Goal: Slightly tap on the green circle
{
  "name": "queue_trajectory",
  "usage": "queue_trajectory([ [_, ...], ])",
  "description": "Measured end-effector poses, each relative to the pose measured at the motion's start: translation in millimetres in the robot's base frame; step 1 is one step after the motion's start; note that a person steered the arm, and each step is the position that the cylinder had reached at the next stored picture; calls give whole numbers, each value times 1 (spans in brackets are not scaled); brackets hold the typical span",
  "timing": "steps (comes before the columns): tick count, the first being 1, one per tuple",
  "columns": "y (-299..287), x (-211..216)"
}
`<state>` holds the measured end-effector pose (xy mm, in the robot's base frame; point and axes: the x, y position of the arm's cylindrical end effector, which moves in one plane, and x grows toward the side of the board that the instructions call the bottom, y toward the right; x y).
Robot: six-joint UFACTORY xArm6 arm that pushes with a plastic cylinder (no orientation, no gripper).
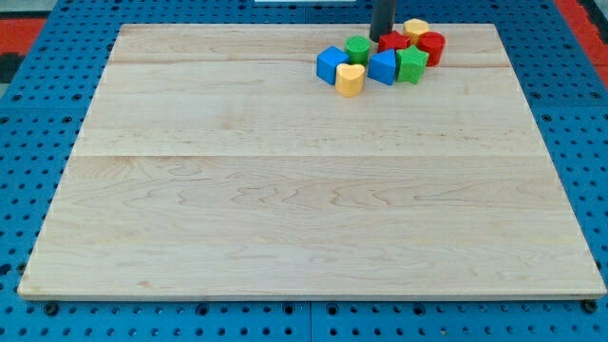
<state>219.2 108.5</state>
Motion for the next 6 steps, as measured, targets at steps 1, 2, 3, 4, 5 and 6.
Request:
queue_trajectory([
  [1, -5, 0],
  [2, -6, 0],
  [3, -8, 0],
  [4, -14, 0],
  [5, -16, 0],
  [6, -60, 11],
])
